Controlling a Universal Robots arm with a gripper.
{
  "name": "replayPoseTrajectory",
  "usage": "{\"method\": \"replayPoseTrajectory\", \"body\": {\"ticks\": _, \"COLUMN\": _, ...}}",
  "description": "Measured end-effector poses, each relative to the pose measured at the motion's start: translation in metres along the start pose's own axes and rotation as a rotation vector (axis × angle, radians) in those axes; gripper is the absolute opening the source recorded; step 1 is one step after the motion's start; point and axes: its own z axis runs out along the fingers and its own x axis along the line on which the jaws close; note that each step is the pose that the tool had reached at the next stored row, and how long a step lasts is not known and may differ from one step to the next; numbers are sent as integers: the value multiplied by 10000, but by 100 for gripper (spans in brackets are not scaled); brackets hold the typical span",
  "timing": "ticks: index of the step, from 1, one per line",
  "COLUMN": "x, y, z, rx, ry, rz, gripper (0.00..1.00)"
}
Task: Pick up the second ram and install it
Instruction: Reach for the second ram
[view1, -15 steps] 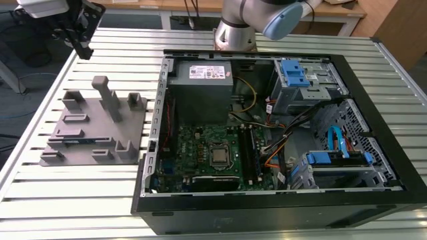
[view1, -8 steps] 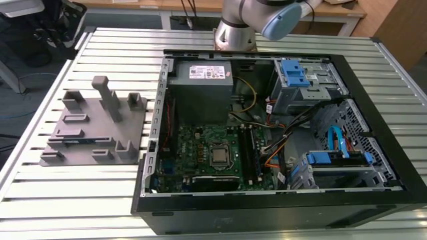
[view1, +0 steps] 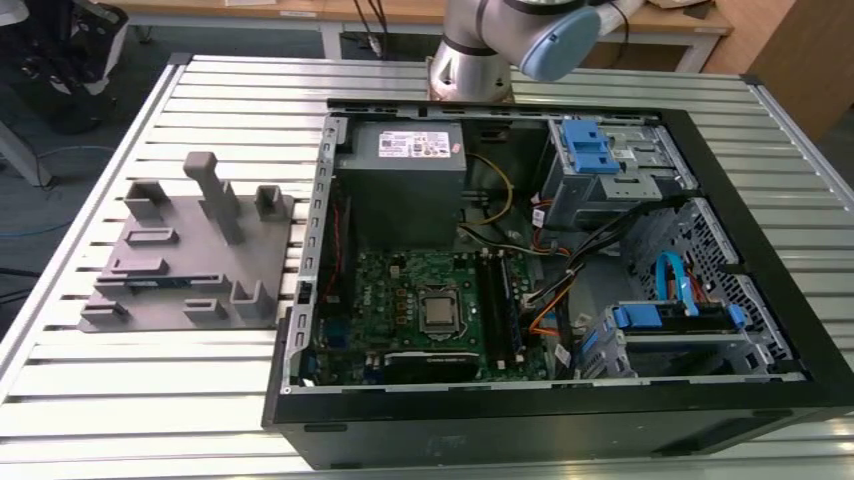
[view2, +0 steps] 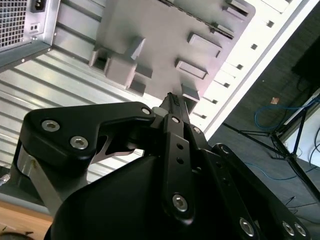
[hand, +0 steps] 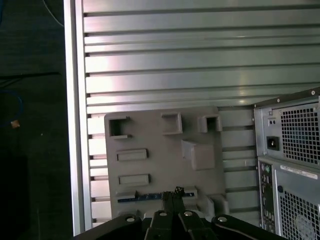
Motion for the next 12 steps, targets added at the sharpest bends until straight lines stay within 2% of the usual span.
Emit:
{"method": "replayPoseTrajectory", "body": {"ticks": 2, "x": 81, "y": -7, "z": 2, "rx": 0, "ry": 1, "rz": -1, "gripper": 11}}
{"method": "replayPoseTrajectory", "body": {"ticks": 6, "x": 125, "y": -73, "z": 35, "rx": -1, "ry": 1, "rz": -1, "gripper": 11}}
{"method": "replayPoseTrajectory", "body": {"ticks": 12, "x": 154, "y": -302, "z": 95, "rx": 0, "ry": 0, "rz": -1, "gripper": 11}}
